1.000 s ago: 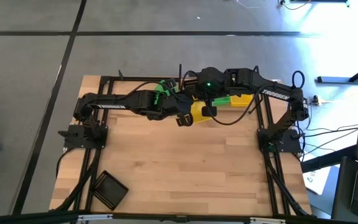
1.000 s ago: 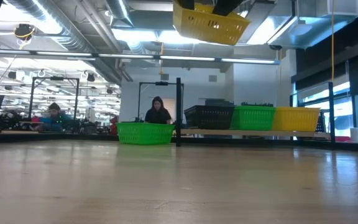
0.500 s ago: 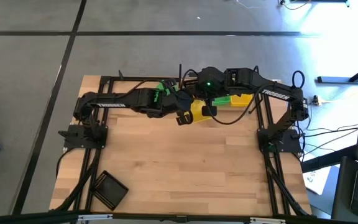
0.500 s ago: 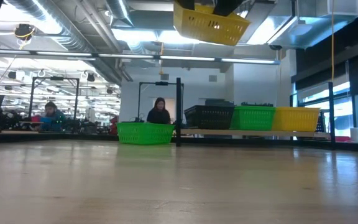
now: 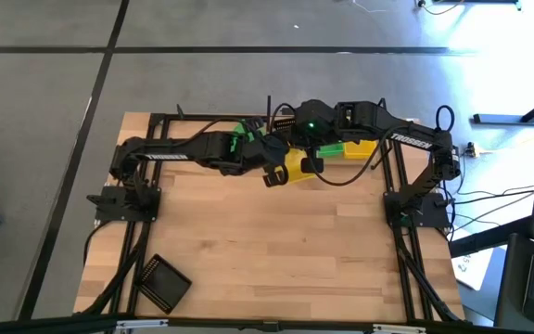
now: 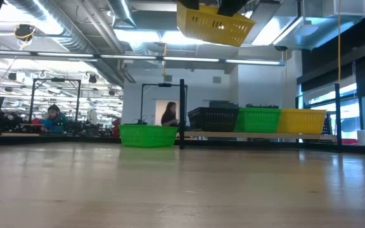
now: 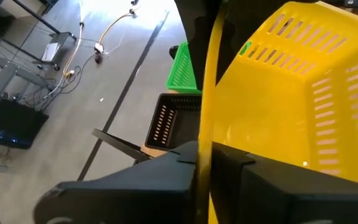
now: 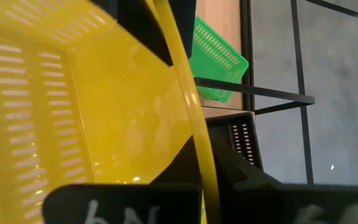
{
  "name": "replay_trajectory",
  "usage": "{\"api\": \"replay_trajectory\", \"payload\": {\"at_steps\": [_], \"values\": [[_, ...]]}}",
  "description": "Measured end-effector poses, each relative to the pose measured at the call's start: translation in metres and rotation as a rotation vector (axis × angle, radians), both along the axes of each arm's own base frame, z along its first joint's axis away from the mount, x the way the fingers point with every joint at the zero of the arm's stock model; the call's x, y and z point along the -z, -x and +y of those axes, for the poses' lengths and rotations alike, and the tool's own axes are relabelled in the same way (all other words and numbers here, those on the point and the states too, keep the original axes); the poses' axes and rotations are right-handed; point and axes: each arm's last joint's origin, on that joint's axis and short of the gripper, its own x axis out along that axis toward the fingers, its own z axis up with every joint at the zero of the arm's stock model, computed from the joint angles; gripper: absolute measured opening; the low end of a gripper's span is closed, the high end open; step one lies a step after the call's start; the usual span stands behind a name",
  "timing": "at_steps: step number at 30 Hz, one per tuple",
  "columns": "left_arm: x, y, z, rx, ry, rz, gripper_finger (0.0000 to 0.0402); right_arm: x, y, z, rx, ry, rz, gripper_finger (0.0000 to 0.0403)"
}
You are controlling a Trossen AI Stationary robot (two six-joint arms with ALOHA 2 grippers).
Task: Stack baskets on shelf by color
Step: Stack the yellow baskets on the yellow baskets on the shelf
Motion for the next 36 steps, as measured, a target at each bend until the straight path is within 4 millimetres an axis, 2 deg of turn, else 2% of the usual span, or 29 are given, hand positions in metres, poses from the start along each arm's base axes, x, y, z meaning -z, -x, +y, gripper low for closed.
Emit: {"api": "replay_trajectory", "payload": {"at_steps": [9, 20, 28, 36], "values": [[0.001, -0.001, 0.0, 0.001, 0.008, -0.004, 0.0068, 0.0, 0.0, 0.0, 0.006, -0.004, -0.006, 0.0002], [0.0, -0.002, -0.019, 0.071, -0.035, 0.013, 0.007, 0.0, 0.004, 0.001, 0.029, 0.016, 0.026, 0.0002], [-0.003, 0.001, -0.033, 0.033, -0.194, 0.06, 0.0068, 0.0, 0.004, 0.0, 0.036, 0.019, 0.03, 0.0002], [-0.004, 0.003, -0.05, 0.065, -0.202, 0.049, 0.0067, 0.001, 0.005, 0.0, 0.033, 0.014, 0.046, 0.0002]]}}
